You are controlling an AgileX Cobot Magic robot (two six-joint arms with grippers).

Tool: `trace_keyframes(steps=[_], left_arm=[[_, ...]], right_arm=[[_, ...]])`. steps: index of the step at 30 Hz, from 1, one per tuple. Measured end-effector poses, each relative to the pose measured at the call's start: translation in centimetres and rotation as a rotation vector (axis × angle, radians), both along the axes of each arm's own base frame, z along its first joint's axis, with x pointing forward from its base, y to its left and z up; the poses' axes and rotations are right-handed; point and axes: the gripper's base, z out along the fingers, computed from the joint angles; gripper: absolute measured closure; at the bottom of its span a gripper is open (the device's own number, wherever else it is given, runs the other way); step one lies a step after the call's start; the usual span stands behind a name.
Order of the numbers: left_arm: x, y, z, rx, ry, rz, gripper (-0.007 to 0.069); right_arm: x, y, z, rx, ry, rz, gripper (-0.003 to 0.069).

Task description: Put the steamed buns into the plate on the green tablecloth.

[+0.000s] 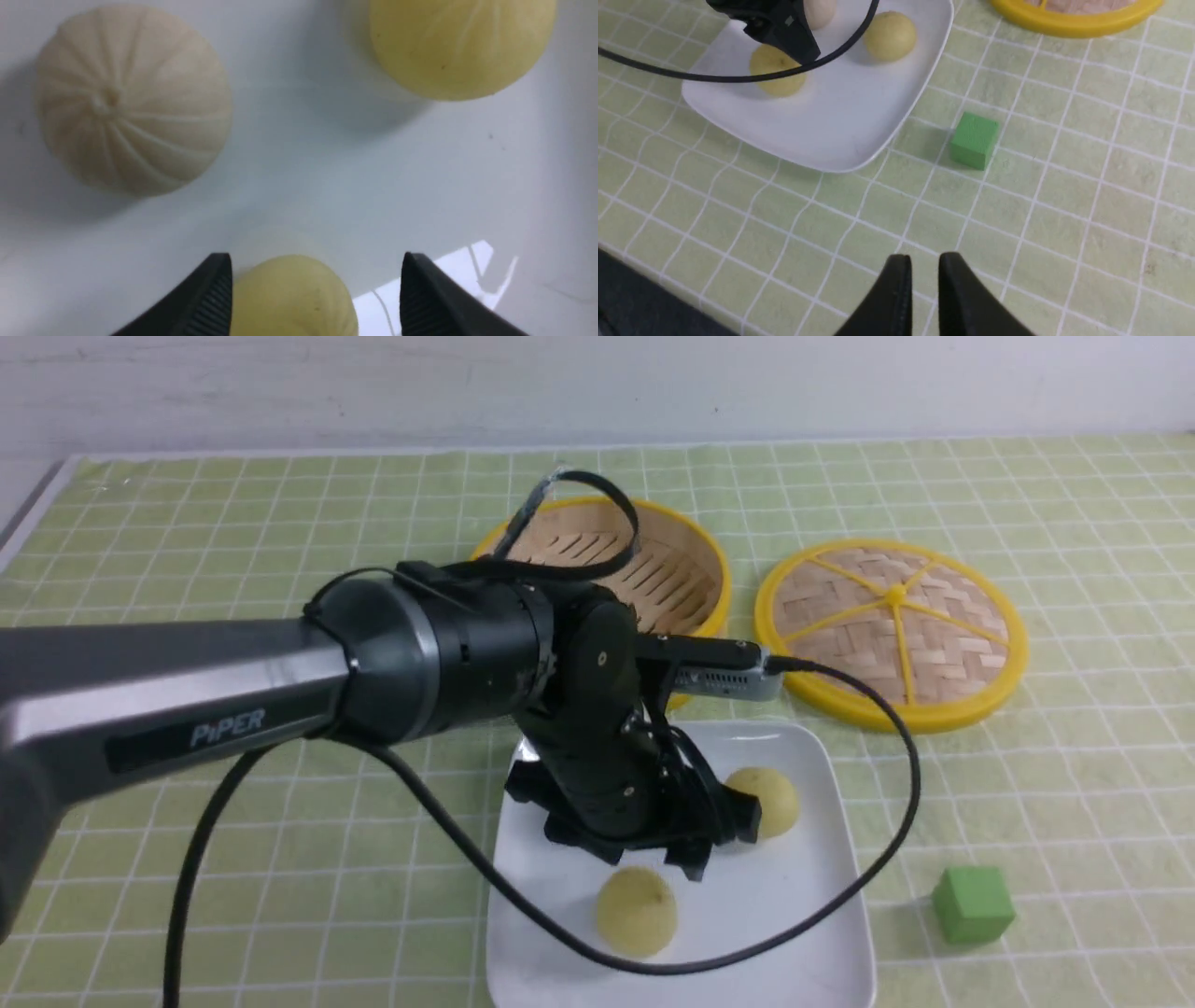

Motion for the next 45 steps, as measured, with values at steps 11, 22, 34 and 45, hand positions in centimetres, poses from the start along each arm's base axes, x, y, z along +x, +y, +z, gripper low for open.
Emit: trace_keyframes(steps=[11,22,34,45], left_arm=[[0.0,0.5,2.7,0.018,-0.059,-0.025,0.0139],[0.0,0.5,2.7,0.019,-0.057,-0.026,0.0141],[0.0,0.5,2.7,0.021,-0.057,-0.026,0.0344],[-0.2,1.1,4.9,-0.001,-0.139,-0.032,0.0622]], right_arm=[[2.8,0.7,-6.6,0.196,-0.329,-0.076,0.0673],[3.2,0.7,-6.8,0.194,-0.395,-0.091,0.0670],[3.3,0.7,-7.0,0.193,-0.397,-0.092,0.0661],[4.3,-0.5,-12.7,0.016,-0.340,-0.319,0.0654]])
